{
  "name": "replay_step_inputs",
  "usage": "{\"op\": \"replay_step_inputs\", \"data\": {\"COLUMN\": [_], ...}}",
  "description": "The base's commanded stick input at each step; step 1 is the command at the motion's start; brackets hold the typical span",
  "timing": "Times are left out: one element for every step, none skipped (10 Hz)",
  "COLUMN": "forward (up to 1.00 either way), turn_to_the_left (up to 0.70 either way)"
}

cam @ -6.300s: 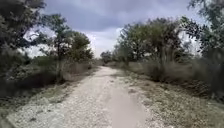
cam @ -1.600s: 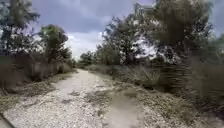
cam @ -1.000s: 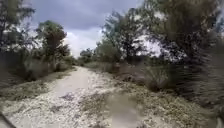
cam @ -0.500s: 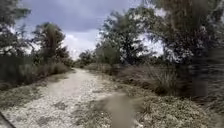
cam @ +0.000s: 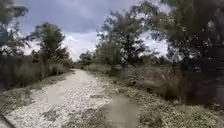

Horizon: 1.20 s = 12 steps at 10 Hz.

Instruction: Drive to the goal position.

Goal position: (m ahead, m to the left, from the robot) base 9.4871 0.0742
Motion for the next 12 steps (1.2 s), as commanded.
{"op": "replay_step_inputs", "data": {"forward": [0.50,0.50,0.50,0.50,0.50,0.50,0.50,0.50,0.50,0.50,0.50,0.50], "turn_to_the_left": [0.51,0.51,0.51,0.30,0.03,0.01,0.01,0.01,0.01,0.01,0.01,0.01]}}
